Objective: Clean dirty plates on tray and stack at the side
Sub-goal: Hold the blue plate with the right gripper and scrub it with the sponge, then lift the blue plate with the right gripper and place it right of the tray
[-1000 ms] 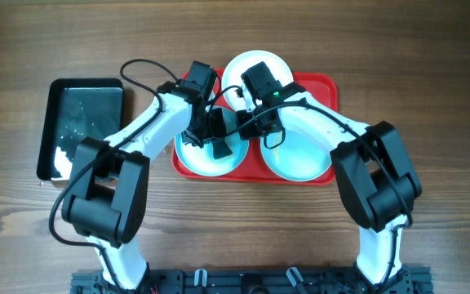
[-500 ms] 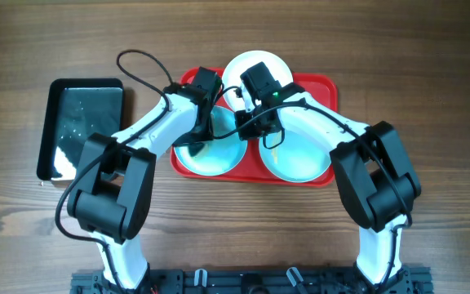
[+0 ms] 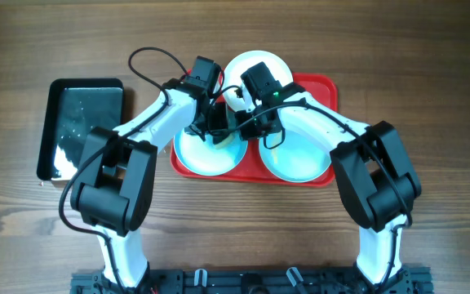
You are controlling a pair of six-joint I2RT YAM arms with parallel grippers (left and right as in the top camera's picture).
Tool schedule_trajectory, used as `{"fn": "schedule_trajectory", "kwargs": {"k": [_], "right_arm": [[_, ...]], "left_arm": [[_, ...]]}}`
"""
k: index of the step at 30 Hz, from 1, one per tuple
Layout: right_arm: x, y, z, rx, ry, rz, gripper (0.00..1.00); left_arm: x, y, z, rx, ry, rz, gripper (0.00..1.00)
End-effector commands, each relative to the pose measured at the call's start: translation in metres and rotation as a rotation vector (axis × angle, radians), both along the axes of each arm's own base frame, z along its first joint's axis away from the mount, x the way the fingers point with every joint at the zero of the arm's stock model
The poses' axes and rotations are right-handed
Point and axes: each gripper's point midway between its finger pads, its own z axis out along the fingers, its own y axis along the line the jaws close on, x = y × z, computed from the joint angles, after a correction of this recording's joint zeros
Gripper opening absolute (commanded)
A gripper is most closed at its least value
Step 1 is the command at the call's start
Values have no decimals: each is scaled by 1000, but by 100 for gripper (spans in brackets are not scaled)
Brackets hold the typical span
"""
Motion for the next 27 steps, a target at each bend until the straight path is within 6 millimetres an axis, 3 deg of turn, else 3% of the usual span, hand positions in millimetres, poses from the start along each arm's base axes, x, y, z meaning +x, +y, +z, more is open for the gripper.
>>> {"fn": "schedule_trajectory", "kwargs": {"k": [1, 4, 6, 7, 10, 14, 16, 17, 18, 19, 20, 22, 23, 25, 26, 27], "right_arm": [[-4, 0, -9, -9, 27, 2, 4], [-3, 0, -9, -8, 24, 2, 5], [-3, 0, -9, -8, 26, 2, 5], [-3, 0, -9, -8, 26, 2, 5], [-2, 1, -9, -5, 22, 0, 5], [-2, 1, -9, -5, 23, 0, 5], [-3, 0, -9, -6, 24, 0, 5], [-2, 1, -9, -6, 23, 1, 5], [-2, 1, -9, -6, 22, 2, 5], [-2, 1, -9, -6, 22, 2, 5], [-2, 1, -9, -5, 23, 1, 4], [-3, 1, -8, -1, 24, 2, 4], [-3, 3, -7, 9, 28, 5, 4], [-1, 5, -1, 20, 15, 7, 4], [1, 6, 5, 27, 2, 8, 4], [2, 7, 13, 35, -19, 21, 4]], "left_arm": [[9, 87, -18, 324, -10, 116, 4], [-8, 119, -16, 432, 65, 144, 4], [-22, 119, -9, 435, 110, 128, 4], [-26, 114, -4, 408, 121, 121, 4], [-38, 51, 10, 46, 172, -17, 4], [-50, 42, -15, 5, 173, -43, 4], [-51, 78, -27, 202, 150, 16, 4], [-44, 118, -22, 420, 102, 128, 4], [-37, 152, -10, 610, 35, 226, 4], [-32, 165, 1, 692, -7, 249, 4], [-24, 158, 9, 647, -33, 292, 4], [-9, 125, 23, 437, -59, 307, 4], [5, 96, 43, 236, -108, 294, 4], [24, 56, 87, -35, -223, 179, 4], [32, 50, 123, -151, -310, 157, 4], [36, 63, 147, -163, -374, 187, 4]]}}
